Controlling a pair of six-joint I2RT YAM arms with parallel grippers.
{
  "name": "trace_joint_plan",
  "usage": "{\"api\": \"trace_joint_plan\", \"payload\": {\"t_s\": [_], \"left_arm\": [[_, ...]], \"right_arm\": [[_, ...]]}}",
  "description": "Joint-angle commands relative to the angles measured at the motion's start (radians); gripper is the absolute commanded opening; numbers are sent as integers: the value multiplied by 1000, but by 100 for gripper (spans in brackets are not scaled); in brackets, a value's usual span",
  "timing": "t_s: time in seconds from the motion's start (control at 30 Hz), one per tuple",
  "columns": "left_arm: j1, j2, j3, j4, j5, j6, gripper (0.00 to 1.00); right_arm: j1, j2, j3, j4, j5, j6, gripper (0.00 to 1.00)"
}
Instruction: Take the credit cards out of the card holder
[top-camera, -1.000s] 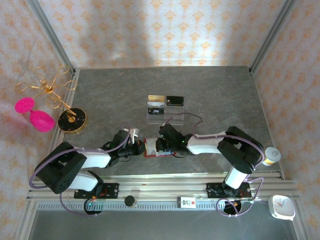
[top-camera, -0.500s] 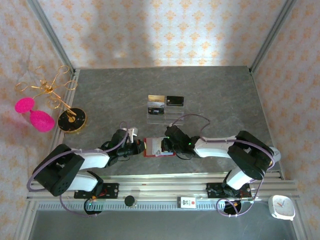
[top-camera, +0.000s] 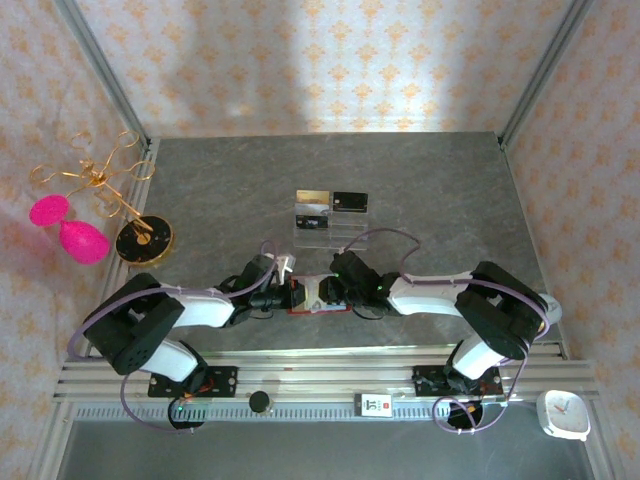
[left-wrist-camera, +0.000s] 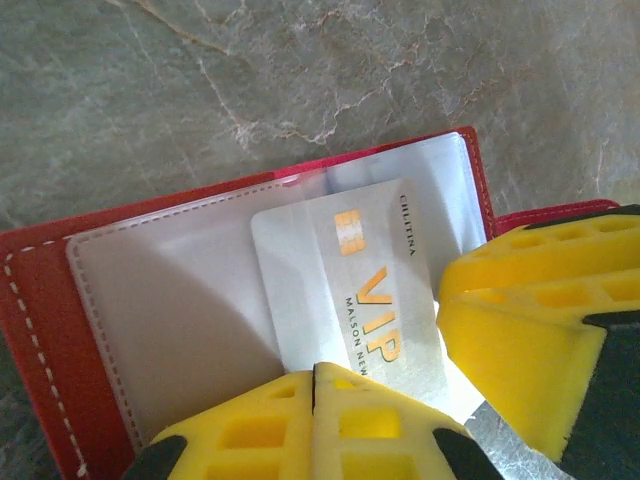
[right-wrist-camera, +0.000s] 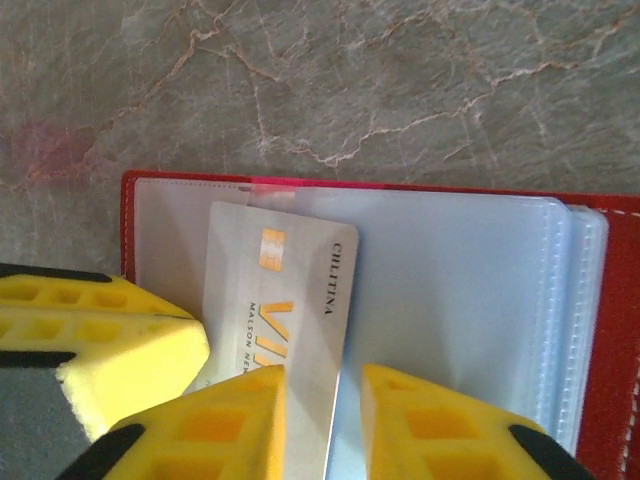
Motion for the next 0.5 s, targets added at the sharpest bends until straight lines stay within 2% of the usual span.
{"api": "trace_joint_plan", "payload": {"t_s": [0.0,0.13,0.27,0.37,0.47], "left_arm": [[11,-34,-10,2,-20,10,0],[11,-50,-6,-17,-31,13,0],[12,17,-2,-20,-34,28,0],[13,62,-9,15,-14,23,0],[14,66,-7,20,-6,24,0]], "right_arm": [[-15,10,-22,19,-21,3,28],[-17,26,-19,36,-46,-5,28],[-17,56,-7,54,-76,-15,27],[-18,76,9,57,-93,-20,21],[-19,65,10,43,-65,-20,11]]}}
